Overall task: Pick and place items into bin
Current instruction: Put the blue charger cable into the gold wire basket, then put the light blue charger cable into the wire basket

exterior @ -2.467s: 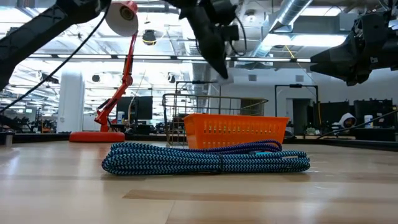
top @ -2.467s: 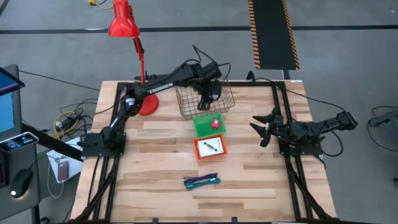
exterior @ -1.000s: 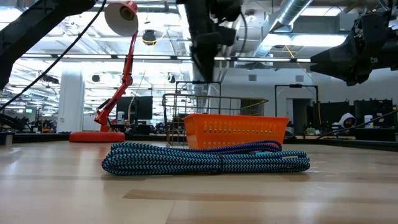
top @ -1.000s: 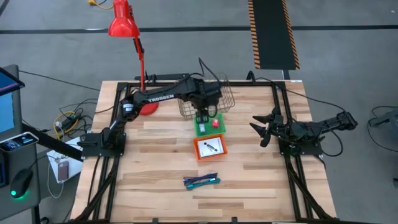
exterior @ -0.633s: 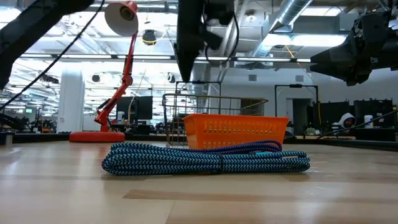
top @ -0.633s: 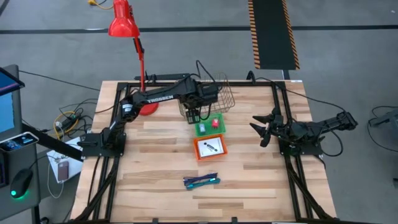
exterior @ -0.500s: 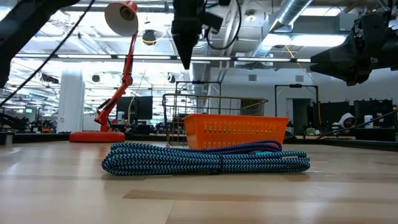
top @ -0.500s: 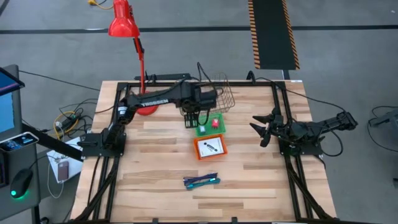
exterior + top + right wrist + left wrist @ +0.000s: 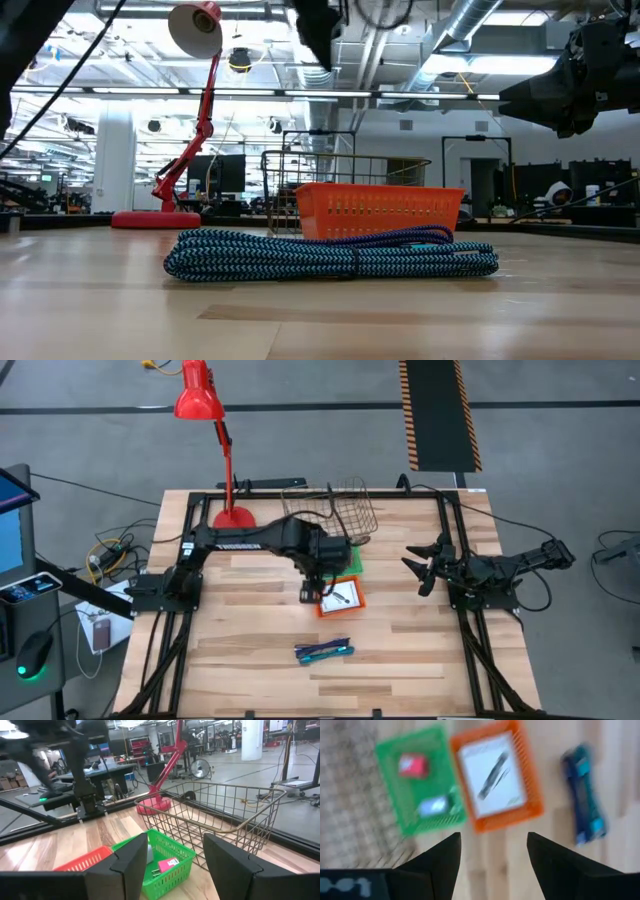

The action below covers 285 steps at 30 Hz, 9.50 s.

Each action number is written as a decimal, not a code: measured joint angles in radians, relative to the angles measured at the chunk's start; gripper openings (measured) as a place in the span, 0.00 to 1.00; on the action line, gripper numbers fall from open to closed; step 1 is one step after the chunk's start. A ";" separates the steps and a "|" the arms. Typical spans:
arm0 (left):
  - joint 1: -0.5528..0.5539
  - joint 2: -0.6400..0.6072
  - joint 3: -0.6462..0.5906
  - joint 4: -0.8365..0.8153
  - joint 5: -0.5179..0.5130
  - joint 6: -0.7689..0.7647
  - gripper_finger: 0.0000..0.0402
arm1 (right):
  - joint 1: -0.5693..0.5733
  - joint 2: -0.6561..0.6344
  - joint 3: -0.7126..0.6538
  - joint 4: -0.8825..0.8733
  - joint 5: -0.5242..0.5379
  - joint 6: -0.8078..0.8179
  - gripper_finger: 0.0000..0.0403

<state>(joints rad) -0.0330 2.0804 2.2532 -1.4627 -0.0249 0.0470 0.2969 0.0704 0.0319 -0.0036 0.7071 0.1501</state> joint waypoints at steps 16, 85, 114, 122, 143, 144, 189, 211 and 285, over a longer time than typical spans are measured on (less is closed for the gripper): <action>-0.112 0.095 0.001 0.127 0.049 -0.235 0.54 | 0.000 0.000 0.000 0.000 0.000 0.000 0.46; -0.345 0.455 0.017 0.209 0.052 -0.713 0.05 | 0.000 0.002 0.000 0.000 0.000 0.000 0.46; -0.067 0.165 0.103 0.024 -0.221 -0.453 0.05 | 0.000 0.002 0.000 0.000 0.000 0.000 0.46; 0.138 0.103 0.103 0.110 -0.329 -0.230 0.05 | 0.000 0.002 0.000 0.000 0.000 0.000 0.46; 0.324 0.113 0.102 0.339 -0.327 0.114 0.27 | 0.000 0.002 0.000 0.000 0.000 0.000 0.46; 0.322 0.113 0.102 0.333 -0.334 0.094 0.29 | 0.000 0.002 0.000 0.000 0.000 0.000 0.46; -0.315 0.114 -0.395 0.655 0.128 -0.641 0.33 | 0.000 0.002 0.000 0.000 0.000 0.000 0.46; -0.356 0.241 -0.385 0.762 0.178 -0.768 0.33 | 0.000 0.015 -0.001 0.003 -0.001 0.000 0.46; 0.323 0.099 0.100 0.227 -0.312 0.058 0.15 | 0.000 0.040 0.000 0.000 -0.001 0.000 0.46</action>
<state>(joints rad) 0.2899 2.1796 2.3528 -1.2362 -0.3369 0.1045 0.2970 0.1101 0.0319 -0.0040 0.7063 0.1501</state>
